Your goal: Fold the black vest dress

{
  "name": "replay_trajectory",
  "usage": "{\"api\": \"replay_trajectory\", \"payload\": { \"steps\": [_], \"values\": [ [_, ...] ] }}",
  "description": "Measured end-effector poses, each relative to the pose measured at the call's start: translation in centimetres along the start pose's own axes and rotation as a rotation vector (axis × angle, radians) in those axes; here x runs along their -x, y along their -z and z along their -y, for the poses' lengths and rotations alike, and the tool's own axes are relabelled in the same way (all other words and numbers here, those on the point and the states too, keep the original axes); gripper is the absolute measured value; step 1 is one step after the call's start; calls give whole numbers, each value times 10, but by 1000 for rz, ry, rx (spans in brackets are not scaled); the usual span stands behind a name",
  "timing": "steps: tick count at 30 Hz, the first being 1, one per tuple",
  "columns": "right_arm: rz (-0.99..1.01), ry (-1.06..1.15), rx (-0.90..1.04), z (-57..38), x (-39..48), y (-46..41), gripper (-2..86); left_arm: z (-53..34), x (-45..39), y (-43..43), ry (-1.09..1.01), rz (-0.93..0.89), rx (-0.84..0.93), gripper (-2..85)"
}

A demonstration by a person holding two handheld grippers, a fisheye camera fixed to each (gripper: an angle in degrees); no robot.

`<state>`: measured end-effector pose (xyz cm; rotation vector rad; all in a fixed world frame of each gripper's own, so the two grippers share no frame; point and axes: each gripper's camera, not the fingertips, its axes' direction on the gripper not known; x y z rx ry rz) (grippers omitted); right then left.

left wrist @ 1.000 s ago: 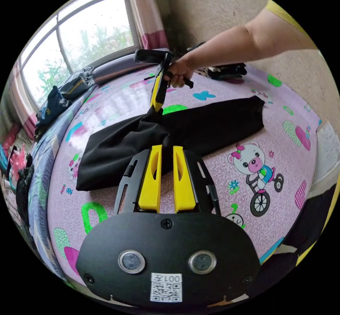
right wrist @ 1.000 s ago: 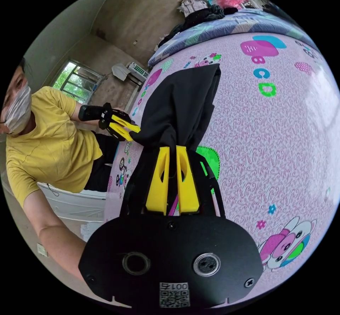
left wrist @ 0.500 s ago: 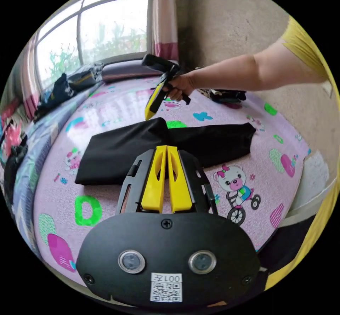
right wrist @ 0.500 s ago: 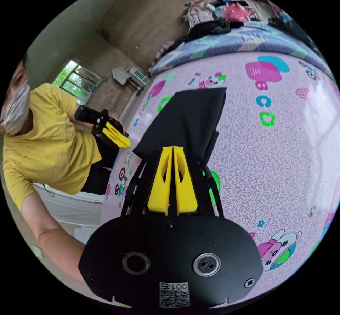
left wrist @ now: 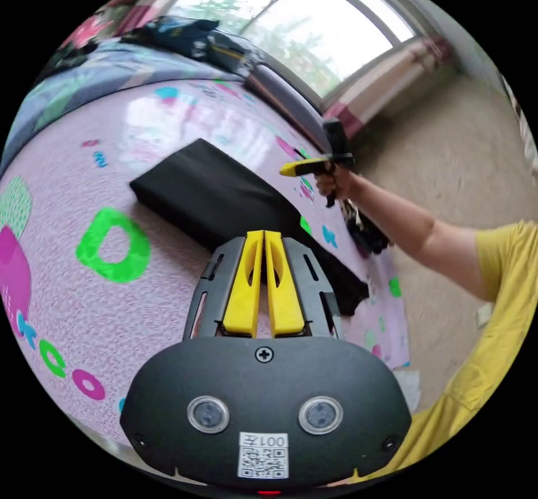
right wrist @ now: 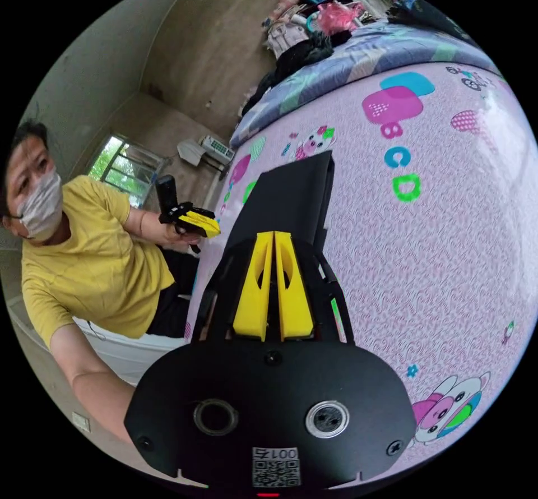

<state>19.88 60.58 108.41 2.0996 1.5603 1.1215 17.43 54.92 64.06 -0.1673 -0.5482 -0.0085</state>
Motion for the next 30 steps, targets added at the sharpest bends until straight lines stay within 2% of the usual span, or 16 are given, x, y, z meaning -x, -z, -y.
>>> {"api": "replay_trajectory", "payload": {
  "steps": [5,7,15,24,27,30],
  "values": [
    [14,-82,61,48,-44,-8,95,8,122,42,401,-127,-139,39],
    [40,-98,73,63,-60,-12,101,10,145,48,436,-156,-175,49],
    [190,-142,170,112,-119,-36,100,12,180,39,429,-128,-154,61],
    [394,-138,273,133,-143,-72,66,8,173,25,327,-144,-109,64],
    [400,-100,288,133,-139,-84,37,9,168,19,308,-168,-84,58],
    [309,-56,266,132,-129,-80,27,7,171,19,328,-188,-67,6]
  ]
}}
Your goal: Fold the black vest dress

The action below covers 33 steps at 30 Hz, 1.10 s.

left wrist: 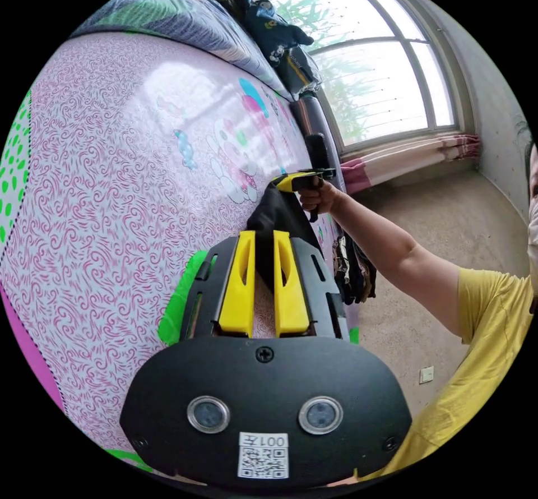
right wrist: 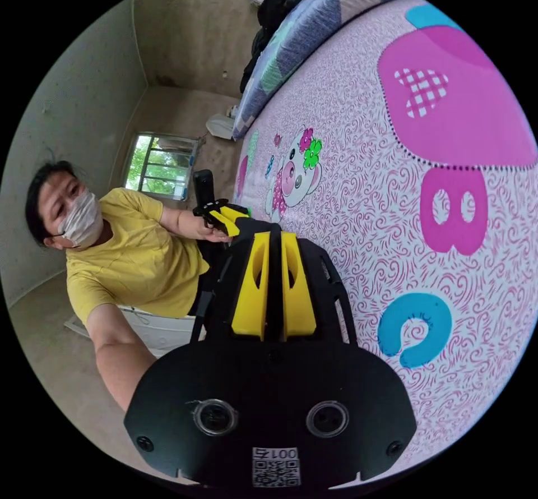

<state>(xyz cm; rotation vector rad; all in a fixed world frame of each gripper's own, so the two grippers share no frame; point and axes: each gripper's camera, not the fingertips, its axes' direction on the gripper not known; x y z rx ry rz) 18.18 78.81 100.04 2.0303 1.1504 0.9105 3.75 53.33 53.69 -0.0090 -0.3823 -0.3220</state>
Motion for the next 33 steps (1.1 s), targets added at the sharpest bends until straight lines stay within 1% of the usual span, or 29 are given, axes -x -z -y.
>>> {"api": "replay_trajectory", "payload": {
  "steps": [4,6,9,11,12,15,19,23,25,26,29,30,32,33],
  "values": [
    [-100,44,-53,-2,24,10,22,3,-12,19,-62,19,-65,-10],
    [-170,93,-112,0,49,23,20,12,-25,27,-103,25,-93,-11],
    [-256,170,-168,-2,90,44,20,32,-59,43,-216,44,-137,-10],
    [-292,220,-193,-9,117,54,20,38,-99,54,-348,62,-177,-8],
    [-307,252,-201,-17,134,59,20,38,-109,56,-379,68,-184,-8],
    [-340,314,-200,-52,174,60,20,20,-164,60,-520,87,-210,-7],
    [-348,366,-204,-118,206,46,20,-41,-236,45,-686,121,-214,-6],
    [-349,364,-181,-210,216,10,20,-127,-298,3,-834,203,-150,-6],
    [-358,334,-152,-250,209,-13,20,-166,-316,-25,-861,249,-93,-5],
    [-359,306,-128,-275,199,-30,21,-191,-325,-45,-861,270,-38,-5],
    [-351,225,-100,-331,166,-75,21,-244,-333,-94,-832,339,47,-4],
    [-349,192,-100,-348,152,-90,22,-252,-333,-104,-825,351,70,-4],
    [-333,148,-91,-368,133,-110,23,-273,-334,-138,-795,395,186,-5],
    [-328,126,-95,-379,123,-119,23,-277,-335,-144,-793,397,213,-5]
  ]
}}
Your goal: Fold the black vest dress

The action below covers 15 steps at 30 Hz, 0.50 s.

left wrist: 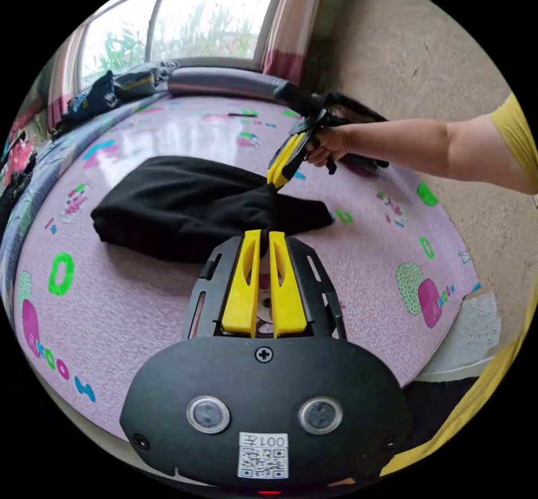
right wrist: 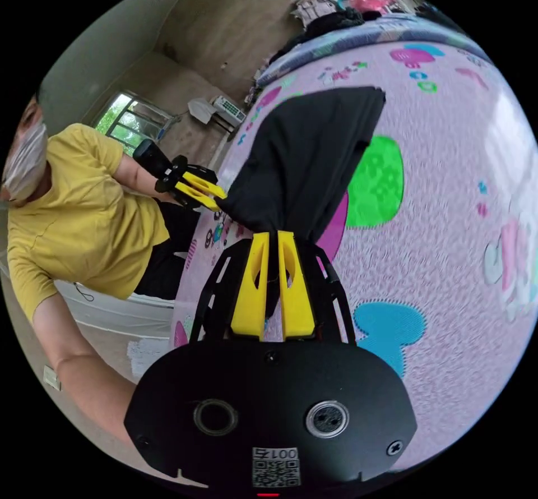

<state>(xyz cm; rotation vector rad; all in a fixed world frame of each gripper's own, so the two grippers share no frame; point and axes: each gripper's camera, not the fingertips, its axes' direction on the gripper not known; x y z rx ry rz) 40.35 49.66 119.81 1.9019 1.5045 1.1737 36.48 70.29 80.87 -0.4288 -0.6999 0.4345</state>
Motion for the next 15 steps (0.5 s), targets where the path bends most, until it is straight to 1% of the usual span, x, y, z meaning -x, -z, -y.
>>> {"api": "replay_trajectory", "payload": {
  "steps": [2,4,7,9,10,12,15],
  "values": [
    [22,-18,-34,-13,-3,-4,24,6,-13,-13,-31,-8,74,-3],
    [35,-22,-62,-23,-1,-1,23,13,-17,-12,-46,-8,94,-2],
    [-2,-28,-105,-37,10,14,23,22,-19,3,-52,-49,102,-8],
    [-58,-16,-197,-44,26,32,18,24,-23,19,-64,-73,95,-11],
    [-76,-13,-221,-44,30,36,17,25,-25,34,-62,-70,77,-13],
    [-166,-18,-335,-38,45,47,11,33,-23,61,-37,-50,23,-14],
    [-202,-50,-439,-19,48,42,6,61,-1,87,25,20,-54,-13]
  ]
}}
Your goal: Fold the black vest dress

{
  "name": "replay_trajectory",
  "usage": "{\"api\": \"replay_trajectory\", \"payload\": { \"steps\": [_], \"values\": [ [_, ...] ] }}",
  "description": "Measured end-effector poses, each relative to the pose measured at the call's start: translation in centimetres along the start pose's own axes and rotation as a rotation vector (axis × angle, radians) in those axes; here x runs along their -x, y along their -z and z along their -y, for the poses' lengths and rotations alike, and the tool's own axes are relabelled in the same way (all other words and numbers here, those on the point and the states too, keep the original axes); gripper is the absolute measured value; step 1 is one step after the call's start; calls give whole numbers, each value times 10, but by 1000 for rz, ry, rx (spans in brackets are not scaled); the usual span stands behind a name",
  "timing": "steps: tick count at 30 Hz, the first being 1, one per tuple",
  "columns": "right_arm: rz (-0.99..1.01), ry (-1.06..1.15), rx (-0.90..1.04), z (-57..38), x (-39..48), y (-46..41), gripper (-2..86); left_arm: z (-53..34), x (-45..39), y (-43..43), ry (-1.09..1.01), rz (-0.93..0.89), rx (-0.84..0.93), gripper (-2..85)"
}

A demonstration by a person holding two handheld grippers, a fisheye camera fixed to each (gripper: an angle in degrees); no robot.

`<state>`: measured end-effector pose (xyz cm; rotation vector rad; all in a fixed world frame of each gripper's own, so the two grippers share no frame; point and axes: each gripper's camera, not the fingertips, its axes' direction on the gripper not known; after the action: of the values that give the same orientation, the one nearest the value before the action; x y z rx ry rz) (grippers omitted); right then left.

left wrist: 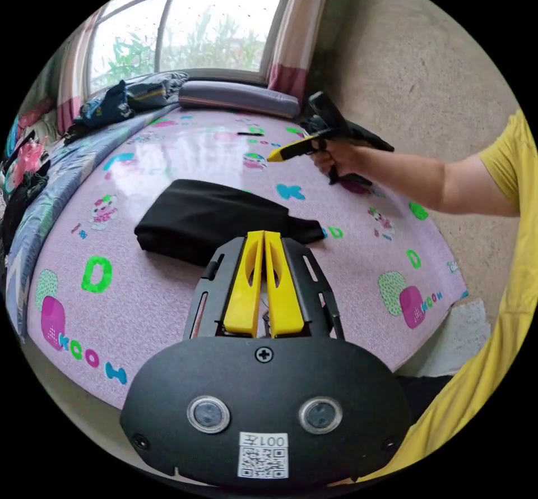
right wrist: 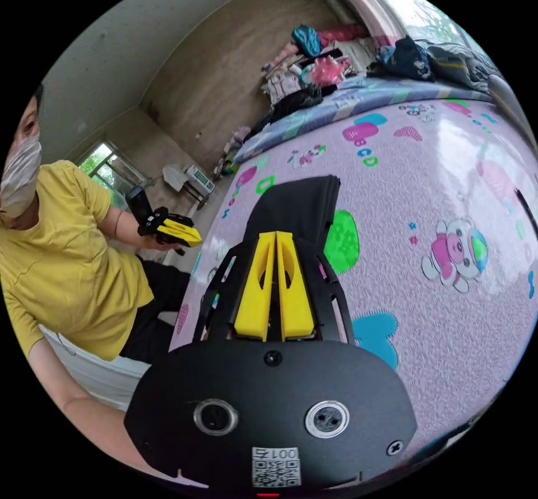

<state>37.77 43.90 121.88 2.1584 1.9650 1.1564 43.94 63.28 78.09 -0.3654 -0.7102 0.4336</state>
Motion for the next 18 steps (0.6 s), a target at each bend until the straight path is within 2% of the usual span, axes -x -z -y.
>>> {"api": "replay_trajectory", "payload": {
  "steps": [2,4,8,10,15,18],
  "values": [
    [-1,-29,9,6,-1,-19,4,28,27,-16,22,-27,17,-12],
    [-13,-44,97,8,-4,-45,3,41,44,-40,53,-86,48,-12],
    [-80,-69,388,-10,-19,-104,1,53,58,-86,108,-213,154,-13],
    [-56,-92,385,-14,-27,-108,2,53,58,-106,101,-198,275,-13],
    [-24,-140,375,-8,-54,-65,9,65,87,-83,202,-276,222,-12],
    [77,-252,420,-20,-88,-45,27,50,125,-61,437,-362,213,-1]
  ]
}}
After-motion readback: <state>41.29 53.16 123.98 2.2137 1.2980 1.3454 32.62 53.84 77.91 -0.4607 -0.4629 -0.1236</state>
